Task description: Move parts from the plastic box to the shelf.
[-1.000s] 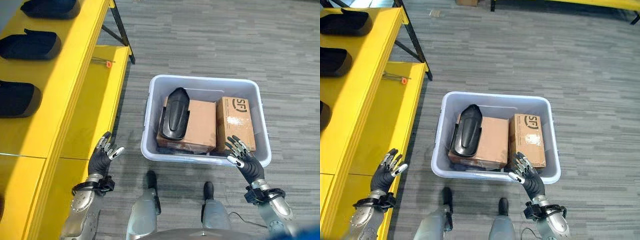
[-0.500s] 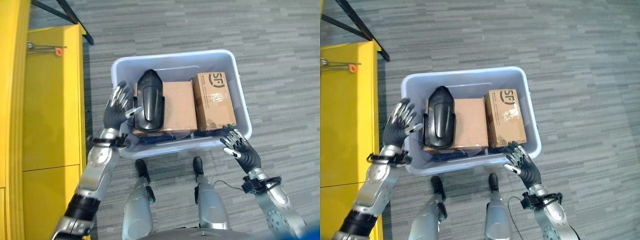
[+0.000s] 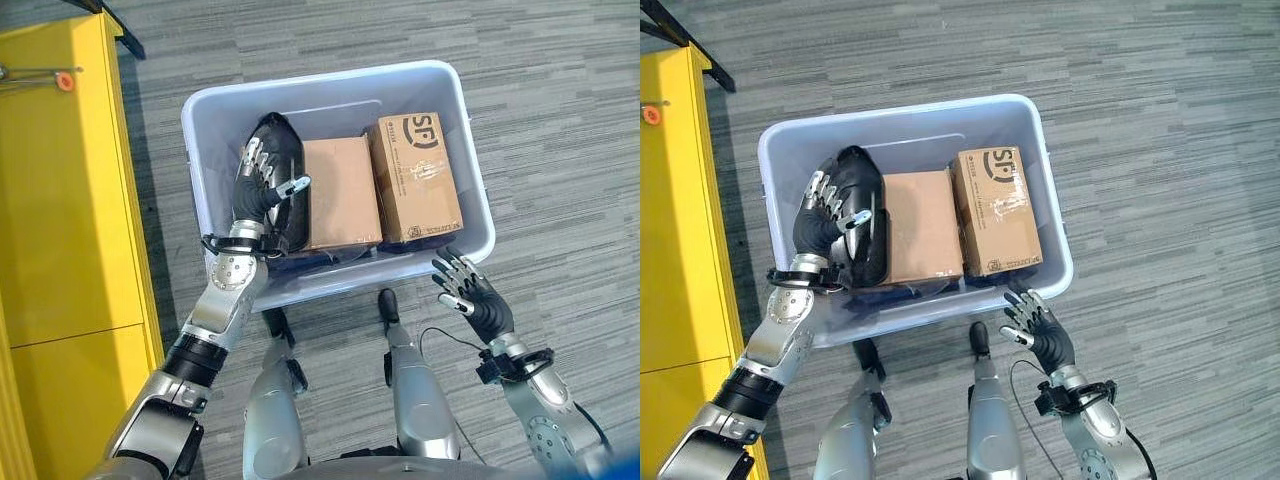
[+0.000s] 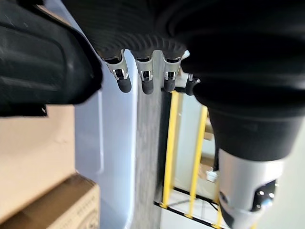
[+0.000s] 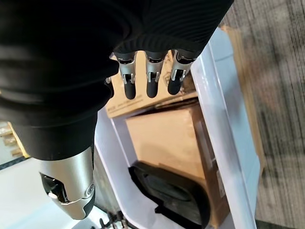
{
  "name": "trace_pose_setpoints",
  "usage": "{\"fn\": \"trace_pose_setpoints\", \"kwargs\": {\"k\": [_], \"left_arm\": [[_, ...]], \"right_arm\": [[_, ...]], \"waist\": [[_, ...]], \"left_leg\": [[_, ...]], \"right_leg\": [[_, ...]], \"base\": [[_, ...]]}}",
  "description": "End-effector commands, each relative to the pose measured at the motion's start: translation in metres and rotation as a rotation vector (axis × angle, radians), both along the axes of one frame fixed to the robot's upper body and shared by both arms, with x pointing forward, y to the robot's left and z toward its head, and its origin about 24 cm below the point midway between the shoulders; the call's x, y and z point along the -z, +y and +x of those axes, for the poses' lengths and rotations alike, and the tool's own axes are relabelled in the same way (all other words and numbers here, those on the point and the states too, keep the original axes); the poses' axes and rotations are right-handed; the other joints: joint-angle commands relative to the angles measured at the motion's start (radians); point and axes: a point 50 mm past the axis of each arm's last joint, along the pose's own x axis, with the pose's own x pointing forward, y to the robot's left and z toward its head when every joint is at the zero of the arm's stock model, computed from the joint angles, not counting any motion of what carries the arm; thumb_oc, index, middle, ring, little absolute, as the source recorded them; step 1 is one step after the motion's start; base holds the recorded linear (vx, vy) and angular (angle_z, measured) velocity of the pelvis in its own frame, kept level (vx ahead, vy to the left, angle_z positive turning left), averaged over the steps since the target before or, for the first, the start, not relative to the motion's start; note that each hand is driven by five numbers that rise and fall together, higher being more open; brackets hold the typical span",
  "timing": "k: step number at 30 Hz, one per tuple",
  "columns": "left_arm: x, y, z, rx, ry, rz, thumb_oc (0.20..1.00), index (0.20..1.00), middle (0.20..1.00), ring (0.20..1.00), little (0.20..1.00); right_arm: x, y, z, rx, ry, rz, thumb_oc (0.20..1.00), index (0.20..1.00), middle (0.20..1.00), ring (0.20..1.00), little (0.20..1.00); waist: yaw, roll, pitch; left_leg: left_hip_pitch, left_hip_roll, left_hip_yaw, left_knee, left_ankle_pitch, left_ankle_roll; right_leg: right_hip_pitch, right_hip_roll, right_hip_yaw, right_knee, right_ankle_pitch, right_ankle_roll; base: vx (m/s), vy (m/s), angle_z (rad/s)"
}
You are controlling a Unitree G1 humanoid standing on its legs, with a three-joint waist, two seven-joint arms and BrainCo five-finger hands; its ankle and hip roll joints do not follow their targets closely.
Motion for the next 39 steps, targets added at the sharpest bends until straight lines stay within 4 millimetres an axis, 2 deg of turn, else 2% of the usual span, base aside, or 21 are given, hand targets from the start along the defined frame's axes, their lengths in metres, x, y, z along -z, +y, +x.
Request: {"fn": "trace_pose_setpoints", "kwargs": {"k": [1, 4, 5, 6, 7, 13, 19, 26, 34, 39], "left_arm": [[-0.017, 0.024, 0.001, -0.153, -0.112, 0.042, 1.0, 1.0, 1.0, 1.0, 1.0], [-0.022, 0.038, 0.003, -0.234, -0.129, 0.07, 1.0, 1.0, 1.0, 1.0, 1.0], [-0.026, 0.049, 0.003, -0.294, -0.139, 0.098, 1.0, 1.0, 1.0, 1.0, 1.0], [-0.026, 0.049, 0.003, -0.294, -0.139, 0.099, 1.0, 1.0, 1.0, 1.0, 1.0], [-0.032, 0.061, 0.005, -0.368, -0.157, 0.125, 1.0, 1.0, 1.0, 1.0, 1.0], [-0.051, 0.077, 0.004, -0.468, -0.224, 0.195, 1.0, 1.0, 1.0, 1.0, 1.0], [-0.062, 0.078, 0.005, -0.509, -0.268, 0.239, 1.0, 1.0, 1.0, 1.0, 1.0], [-0.065, 0.078, 0.006, -0.541, -0.28, 0.289, 1.0, 1.0, 1.0, 1.0, 1.0], [-0.057, 0.079, 0.019, -0.549, -0.208, 0.348, 1.0, 1.0, 1.0, 1.0, 1.0], [-0.042, 0.084, 0.025, -0.585, -0.125, 0.318, 1.0, 1.0, 1.0, 1.0, 1.0]], "right_arm": [[-0.015, -0.008, -0.005, 0.022, -0.082, 0.012, 1.0, 1.0, 1.0, 1.0, 1.0], [-0.015, -0.009, -0.005, 0.031, -0.083, 0.01, 1.0, 1.0, 1.0, 1.0, 1.0], [-0.015, -0.01, -0.005, 0.033, -0.088, 0.0, 1.0, 1.0, 1.0, 1.0, 1.0], [-0.015, -0.01, -0.005, 0.033, -0.088, 0.0, 1.0, 1.0, 1.0, 1.0, 1.0], [-0.016, -0.011, -0.005, 0.036, -0.092, -0.001, 1.0, 1.0, 1.0, 1.0, 1.0], [-0.016, -0.011, -0.005, 0.029, -0.1, 0.007, 1.0, 1.0, 1.0, 1.0, 1.0], [-0.015, -0.011, -0.007, 0.022, -0.098, -0.006, 1.0, 1.0, 1.0, 1.0, 1.0], [-0.016, -0.013, -0.009, 0.018, -0.106, -0.014, 1.0, 1.0, 1.0, 1.0, 1.0], [-0.018, -0.014, -0.011, 0.01, -0.115, -0.024, 1.0, 1.0, 1.0, 1.0, 1.0], [-0.019, -0.014, -0.013, 0.012, -0.12, -0.033, 1.0, 1.0, 1.0, 1.0, 1.0]], "waist": [[-0.004, -0.034, -0.035], [-0.005, -0.039, -0.029], [-0.006, -0.042, -0.027], [-0.006, -0.042, -0.027], [-0.007, -0.047, -0.024], [-0.007, -0.053, -0.022], [-0.007, -0.061, -0.015], [-0.007, -0.067, -0.009], [-0.013, -0.075, -0.003], [-0.016, -0.083, 0.004]], "left_leg": [[-0.006, 0.106, -0.051, 0.086, -0.041, -0.076], [-0.02, 0.108, -0.054, 0.091, -0.04, -0.079], [-0.03, 0.112, -0.056, 0.096, -0.04, -0.081], [-0.031, 0.112, -0.057, 0.097, -0.04, -0.081], [-0.042, 0.113, -0.059, 0.1, -0.04, -0.083], [-0.072, 0.115, -0.071, 0.106, -0.039, -0.085], [-0.097, 0.114, -0.08, 0.117, -0.043, -0.086], [-0.119, 0.111, -0.088, 0.126, -0.044, -0.086], [-0.146, 0.111, -0.093, 0.131, -0.042, -0.087], [-0.162, 0.109, -0.097, 0.133, -0.039, -0.087]], "right_leg": [[-0.05, -0.088, -0.033, 0.045, 0.048, 0.038], [-0.06, -0.084, -0.032, 0.044, 0.052, 0.037], [-0.066, -0.082, -0.032, 0.045, 0.053, 0.037], [-0.067, -0.082, -0.032, 0.046, 0.053, 0.037], [-0.077, -0.077, -0.034, 0.049, 0.053, 0.036], [-0.093, -0.073, -0.04, 0.053, 0.054, 0.036], [-0.107, -0.072, -0.044, 0.057, 0.055, 0.035], [-0.116, -0.072, -0.048, 0.055, 0.057, 0.035], [-0.139, -0.066, -0.047, 0.06, 0.062, 0.035], [-0.151, -0.063, -0.05, 0.062, 0.064, 0.035]], "base": [[0.0, 0.0, 0.0], [0.0, 0.0, 0.0], [0.0, 0.0, 0.0], [0.0, 0.0, 0.0], [0.0, 0.0, 0.0], [0.0, -0.01, 0.03], [0.0, -0.004, 0.01], [0.0, 0.0, 0.0], [0.0, -0.001, 0.0], [0.0, 0.0, 0.0]]}}
